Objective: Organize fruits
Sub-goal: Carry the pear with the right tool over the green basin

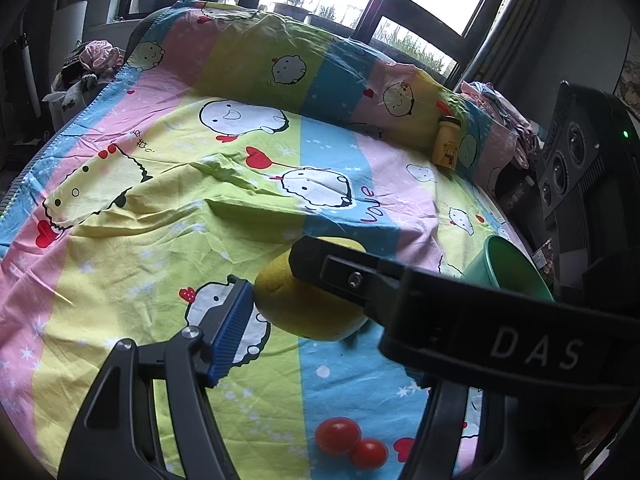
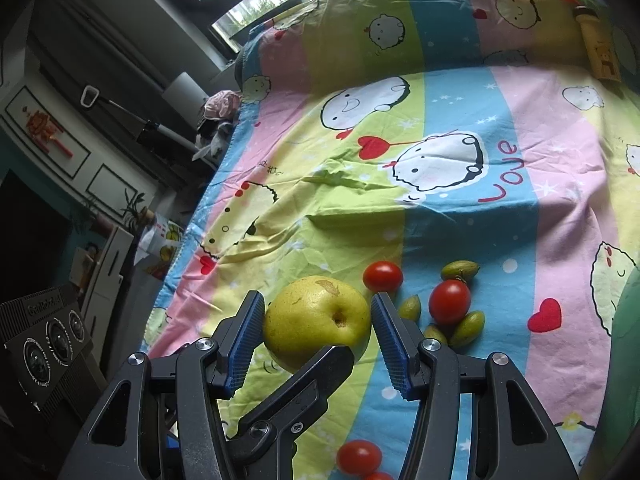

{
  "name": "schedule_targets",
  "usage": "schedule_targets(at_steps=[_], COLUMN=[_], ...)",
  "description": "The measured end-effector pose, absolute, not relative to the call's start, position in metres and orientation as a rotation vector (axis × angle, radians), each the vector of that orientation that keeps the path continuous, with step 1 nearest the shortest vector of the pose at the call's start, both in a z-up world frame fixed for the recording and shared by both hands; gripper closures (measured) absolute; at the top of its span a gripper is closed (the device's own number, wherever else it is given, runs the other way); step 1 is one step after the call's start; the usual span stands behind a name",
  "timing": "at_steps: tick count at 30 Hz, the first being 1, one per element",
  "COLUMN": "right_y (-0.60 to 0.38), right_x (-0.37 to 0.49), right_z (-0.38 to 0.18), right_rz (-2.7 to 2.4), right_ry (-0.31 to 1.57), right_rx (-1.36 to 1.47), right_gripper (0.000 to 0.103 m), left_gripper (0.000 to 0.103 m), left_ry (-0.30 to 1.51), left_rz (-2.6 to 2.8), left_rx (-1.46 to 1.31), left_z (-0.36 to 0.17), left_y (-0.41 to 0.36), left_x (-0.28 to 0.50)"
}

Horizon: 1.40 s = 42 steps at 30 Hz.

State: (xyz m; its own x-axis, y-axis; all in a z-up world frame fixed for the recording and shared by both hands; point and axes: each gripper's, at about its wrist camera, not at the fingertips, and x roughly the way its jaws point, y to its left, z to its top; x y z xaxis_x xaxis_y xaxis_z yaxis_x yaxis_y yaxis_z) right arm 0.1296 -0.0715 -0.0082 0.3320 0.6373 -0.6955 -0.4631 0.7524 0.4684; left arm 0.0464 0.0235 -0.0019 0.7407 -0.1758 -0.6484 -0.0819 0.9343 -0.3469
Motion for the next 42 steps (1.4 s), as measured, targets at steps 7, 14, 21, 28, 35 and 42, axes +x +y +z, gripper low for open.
schedule_targets(at_steps=[7,14,21,28,35,42], right_y=[-0.081,-0.09,-0.107,-0.132,-0.167,-0.206], right_x=[0.121,0.115,0.109,0.107,0.109,0.108], right_z=[0.004,0.013,0.026,0.036,0.044,0.047], right_rz=[0.72,0.707,0.682,0.649,0.602,0.521], right_ry=[0.956,0.924,0.881,0.841,0.799,0.766], right_rx=[0.207,0.214,0.234,0.274,0.345,0.418], right_gripper=[0.046,0.046,0.046,0.046,0.045,0.045], left_gripper=[0.037,0.037,0.037,0.037,0.037,0.037], left_ry=[0.706,0.681,0.655,0.64,0.631,0.627], left_rz=[-0.067,-0.086,-0.122,-0.166,-0.223,-0.311], left_rx=[-0.347,-0.33,-0.3,-0.254,-0.193,-0.15], left_z=[0.009,0.018,0.031,0.043,0.054,0.059], left_y=[0.016,0.006,-0.008,-0.03,-0.061,-0.095], left_x=[0.041,0.036,0.037,0.042,0.053,0.068])
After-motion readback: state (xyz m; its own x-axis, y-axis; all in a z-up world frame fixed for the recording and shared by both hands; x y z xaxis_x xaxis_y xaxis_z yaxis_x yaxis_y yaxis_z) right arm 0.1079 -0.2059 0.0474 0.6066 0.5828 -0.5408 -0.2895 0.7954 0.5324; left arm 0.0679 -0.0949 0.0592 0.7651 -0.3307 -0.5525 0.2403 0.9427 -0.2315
